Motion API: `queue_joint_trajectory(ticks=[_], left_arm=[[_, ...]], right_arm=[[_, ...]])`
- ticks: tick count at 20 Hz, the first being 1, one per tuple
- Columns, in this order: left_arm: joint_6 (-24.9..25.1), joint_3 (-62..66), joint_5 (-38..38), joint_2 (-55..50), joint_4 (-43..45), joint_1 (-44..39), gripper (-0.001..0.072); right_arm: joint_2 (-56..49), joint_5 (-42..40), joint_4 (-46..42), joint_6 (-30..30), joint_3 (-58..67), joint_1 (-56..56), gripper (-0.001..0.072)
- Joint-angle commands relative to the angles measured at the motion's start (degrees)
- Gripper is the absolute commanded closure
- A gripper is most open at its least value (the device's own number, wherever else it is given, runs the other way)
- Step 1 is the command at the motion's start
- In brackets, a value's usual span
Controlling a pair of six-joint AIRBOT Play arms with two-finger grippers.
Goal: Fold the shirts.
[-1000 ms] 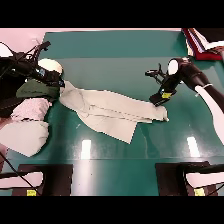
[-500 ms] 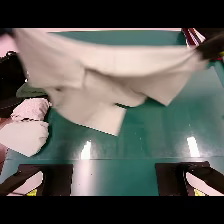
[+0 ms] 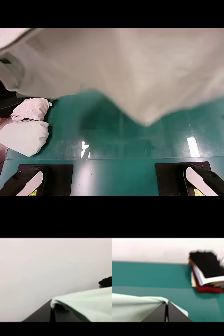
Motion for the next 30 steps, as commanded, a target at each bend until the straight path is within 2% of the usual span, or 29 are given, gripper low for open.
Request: queue_joint_trajectory(ticks=[1, 4, 7, 11, 12, 13, 15, 16, 17, 18, 21, 23, 24, 25, 28, 30], left_arm=[[-1.77, -4.02, -3.41, -8.57, -4.87, 0.04, 0.0681], [-2.4, -8.79, -7.67, -21.07, -7.45, -0.46, 0.0681], [-2.21, -9.01, -12.81, -35.12, -5.16, -2.84, 0.0681], [-2.16, -8.96, -10.43, -49.0, -4.13, -4.39, 0.0675], [-2.6, -8.96, -9.97, -50.14, -3.69, -3.98, 0.0391], [-4.83, -8.94, -10.25, -50.4, -3.15, -3.15, 0.0127], [-7.02, -7.78, -16.22, -50.14, -3.04, -0.09, 0.0108], [-7.06, -7.61, -20.65, -49.68, -2.99, 1.66, 0.0108], [-7.48, -8.57, -23.56, -48.59, -2.38, 3.21, 0.0148], [-7.48, -10.95, -24.63, -46.58, -1.81, 4.55, 0.0229], [-7.5, -25.77, -22.23, -35.34, 3.23, 6.32, 0.0227], [-7.96, -40.92, -19.21, -24.76, 8.02, 6.32, 0.0225], [-8.02, -49.86, -16.28, -18.93, 8.87, 6.32, 0.0217], [-8.48, -58.03, -13.62, -13.81, 8.98, 6.32, 0.0104], [-10.03, -80.08, -7.04, -1.68, 5.64, 6.32, 0.0086], [-9.79, -90.18, -4.42, 1.68, 1.18, 6.32, 0.0087]], right_arm=[[-7.28, 2.29, 9.33, 0.37, -5.84, -3.69, 0.0697], [-16.09, 1.88, 6.71, 0.81, -15.5, 2.25, 0.0697], [-26.62, 0.33, 1.92, 2.14, -20.81, 9.7, 0.0696], [-39.93, -5.7, 1.11, 4.46, -15.63, 14.43, 0.0685], [-41.97, -5.81, 1.18, 4.72, -12.63, 14.53, 0.0519], [-43.76, -4.81, 1.6, 5.66, -8.96, 14.56, 0.0246], [-45.18, -2.45, 1.57, 6.1, -3.23, 14.51, 0.0233], [-44.24, -2.29, 1.6, 5.6, -3.02, 14.49, 0.0267], [-41.99, -2.21, 1.6, 4.39, -5.33, 14.49, 0.0273], [-39.23, -1.79, 1.6, 3.23, -8.74, 14.49, 0.0273], [-29.75, -1.51, 2.69, 0.48, -21.57, 15.19, 0.0273], [-23.21, -3.52, 5.64, -0.48, -29.88, 15.21, 0.0274], [-20.37, -4.92, 7.06, -0.61, -33.24, 15.19, 0.0273], [-17.7, -6.12, 7.8, -0.61, -36.11, 15.21, 0.0273], [-11.47, -9.09, 9.07, -0.61, -42.01, 15.17, 0.0273], [-8.7, -9.42, 9.07, -0.61, -44.41, 15.15, 0.0273]])
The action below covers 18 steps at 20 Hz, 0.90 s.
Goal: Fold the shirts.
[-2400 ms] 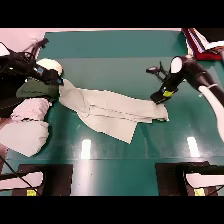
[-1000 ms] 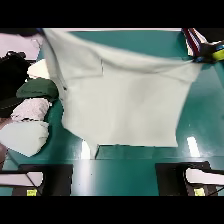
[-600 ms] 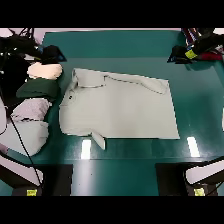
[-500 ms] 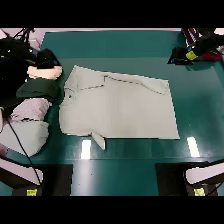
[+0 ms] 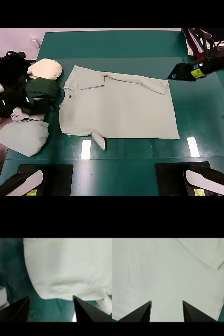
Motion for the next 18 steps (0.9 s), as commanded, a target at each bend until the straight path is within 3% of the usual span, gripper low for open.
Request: queue_joint_trajectory(ticks=[1, 4, 7, 13, 14, 15, 16, 17, 18], left_arm=[[-0.15, -20.04, 7.52, 8.07, -5.44, 0.13, 0.0087], [0.68, -25.81, 15.23, 7.96, -6.75, 0.11, 0.0087], [4.76, -26.16, 19.52, 7.93, -12.22, 0.07, 0.0087], [7.54, -28.68, 17.55, 7.41, -16.17, 0.07, 0.0109], [7.52, -28.79, 17.44, 7.41, -16.17, 0.07, 0.0151], [7.54, -28.72, 17.0, 7.43, -16.72, 0.07, 0.0373], [7.54, -28.44, 16.31, 7.43, -17.16, 0.07, 0.0549], [8.09, -27.45, 14.69, 7.54, -17.11, 0.07, 0.068], [9.07, -25.88, 12.76, 7.56, -17.05, 0.07, 0.0681]], right_arm=[[5.92, -1.77, 1.27, -0.35, -5.55, 0.0, 0.0273], [7.87, -1.2, 1.29, -0.35, -5.66, 0.0, 0.0273], [8.85, -0.7, 1.25, -0.35, -5.66, 0.0, 0.0274], [7.34, 0.44, 1.14, -0.31, -5.66, 0.0, 0.0274], [6.93, 1.07, 1.09, -0.31, -5.66, 0.0, 0.0273], [6.51, 1.9, 0.72, -0.31, -5.66, -0.17, 0.0273], [6.29, 3.32, 0.72, -0.33, -5.73, -1.11, 0.0273], [6.6, 4.07, 0.63, -0.33, -6.64, -2.8, 0.0273], [7.61, 4.66, 0.48, -0.33, -9.33, -5.66, 0.0273]])
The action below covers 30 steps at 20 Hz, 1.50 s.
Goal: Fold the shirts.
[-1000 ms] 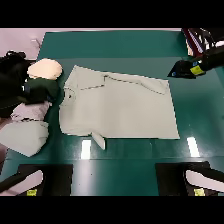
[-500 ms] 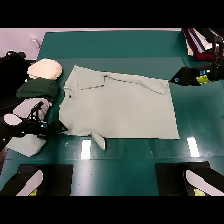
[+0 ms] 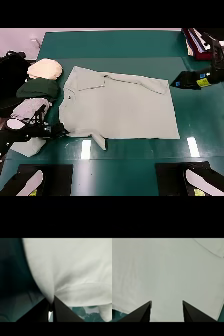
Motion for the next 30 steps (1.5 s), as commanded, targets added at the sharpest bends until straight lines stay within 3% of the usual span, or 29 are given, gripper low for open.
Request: queue_joint_trajectory(ticks=[1, 2, 3, 4, 7, 11, 15, 16, 17, 18, 19, 23, 27, 30], left_arm=[[2.03, 3.63, -4.98, 0.13, -1.07, 0.02, 0.0681], [2.08, 5.64, -6.08, 0.13, -1.11, 0.02, 0.0681], [2.25, 7.74, -6.86, 0.13, -1.14, 0.02, 0.0681], [2.47, 9.51, -7.26, 0.11, -1.2, 0.02, 0.0681], [2.47, 13.27, -7.69, 0.11, -1.38, 0.02, 0.0681], [2.45, 13.88, -7.67, 0.11, -3.39, 0.02, 0.068], [2.47, 13.88, -7.78, 0.11, -3.5, 0.02, 0.068], [2.51, 13.88, -8.26, 0.11, -3.52, 0.02, 0.0681], [2.62, 13.88, -9.2, 0.11, -3.5, 0.02, 0.0681], [2.64, 13.92, -9.7, 0.11, -3.5, 0.02, 0.0681], [2.62, 14.56, -10.27, 0.31, -3.41, 0.02, 0.0681], [-0.07, 28.59, -12.79, 5.27, -3.15, 0.04, 0.0681], [-3.48, 57.88, -12.37, 11.23, -3.13, 0.02, 0.0682], [-3.5, 83.01, -10.6, 11.39, -1.29, 0.04, 0.0682]], right_arm=[[1.75, 3.93, -2.19, 0.02, -6.32, -6.93, 0.0273], [3.02, 5.38, -6.1, 0.04, -11.56, -10.78, 0.0253], [3.96, 6.27, -9.05, 0.04, -17.16, -14.62, 0.0143], [4.37, 6.36, -9.11, 0.02, -23.43, -19.37, 0.012], [4.35, 2.43, -4.74, -0.04, -38.56, -30.91, 0.0139], [4.31, -6.16, 7.17, -4.39, -48.5, -35.47, 0.021], [0.26, -8.52, 8.81, -4.42, -49.83, -27.52, 0.0244], [-1.2, -8.79, 8.9, -4.42, -49.68, -25.49, 0.031], [-2.38, -9.11, 8.79, -4.48, -49.0, -23.15, 0.0437], [-2.89, -9.07, 8.79, -5.07, -47.93, -21.05, 0.0588], [-2.45, -8.83, 8.83, -5.77, -46.45, -19.15, 0.0692], [9.99, -6.21, 9.29, -5.73, -31.23, -13.33, 0.0693], [23.41, -6.73, 8.68, -4.81, -4.31, -13.22, 0.0693], [25.97, -6.54, 8.61, -4.81, 15.19, -18.08, 0.0693]])
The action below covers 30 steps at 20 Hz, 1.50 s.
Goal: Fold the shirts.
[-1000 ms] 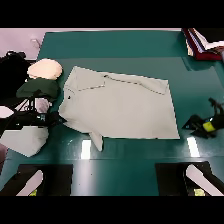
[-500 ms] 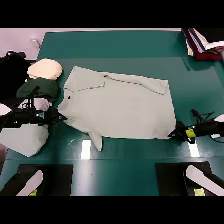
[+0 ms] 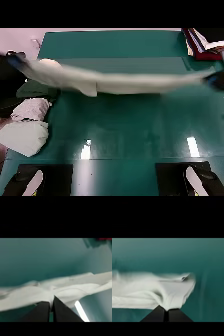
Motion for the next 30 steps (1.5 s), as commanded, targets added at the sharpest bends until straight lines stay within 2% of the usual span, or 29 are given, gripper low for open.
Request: queue_joint_trajectory(ticks=[1, 3, 5, 8, 12, 14, 17, 20, 21, 24, 26, 30], left_arm=[[-1.29, 27.02, 2.78, 1.11, 3.58, 0.02, 0.0682], [-4.0, 36.68, 4.26, 0.92, 10.29, 0.02, 0.0682], [-6.75, 39.78, 4.92, 0.9, 16.11, 0.02, 0.0682], [-9.77, 35.69, -0.13, -1.07, 14.91, 0.0, 0.0682], [-9.49, 22.45, -8.96, -10.08, 4.74, 0.0, 0.0682], [-7.98, 17.49, -9.46, -16.31, 4.63, 0.0, 0.0682], [-6.21, 13.49, -9.31, -27.39, 5.25, 0.0, 0.0681], [-5.49, 12.72, -8.52, -40.87, 5.25, -0.26, 0.0681], [-5.29, 12.72, -6.84, -45.33, 5.4, -0.9, 0.0681], [-0.59, 13.49, 1.95, -55.23, 5.4, -3.82, 0.0681], [-0.55, 17.25, 5.9, -60.06, 5.42, -5.25, 0.0681], [-0.7, 27.32, 5.38, -66.05, 6.67, -5.38, 0.0681]], right_arm=[[3.89, 0.63, -0.24, 0.31, 22.8, -5.11, 0.0693], [1.6, 2.69, -0.13, 0.31, 33.09, -10.67, 0.0693], [-2.21, 5.2, -0.13, 0.9, 42.38, -14.49, 0.0693], [-8.68, 11.17, 0.13, 3.58, 49.96, -16.02, 0.0694], [-14.32, 14.86, 1.2, 5.05, 37.99, -12.02, 0.0695], [-18.38, 15.5, -3.54, 5.46, 28.79, -4.02, 0.0695], [-27.12, 14.29, -15.17, 8.61, 17.73, 6.58, 0.0695], [-39.98, 13.55, -17.64, 9.14, 15.26, 10.97, 0.0695], [-44.15, 12.9, -17.68, 9.11, 16.48, 11.39, 0.0695], [-56.65, 12.5, -17.57, 9.53, 26.62, 12.07, 0.0695], [-62.34, 12.41, -17.57, 10.97, 34.73, 12.07, 0.0695], [-68.02, 12.35, -17.62, 11.41, 46.21, 12.07, 0.0695]])
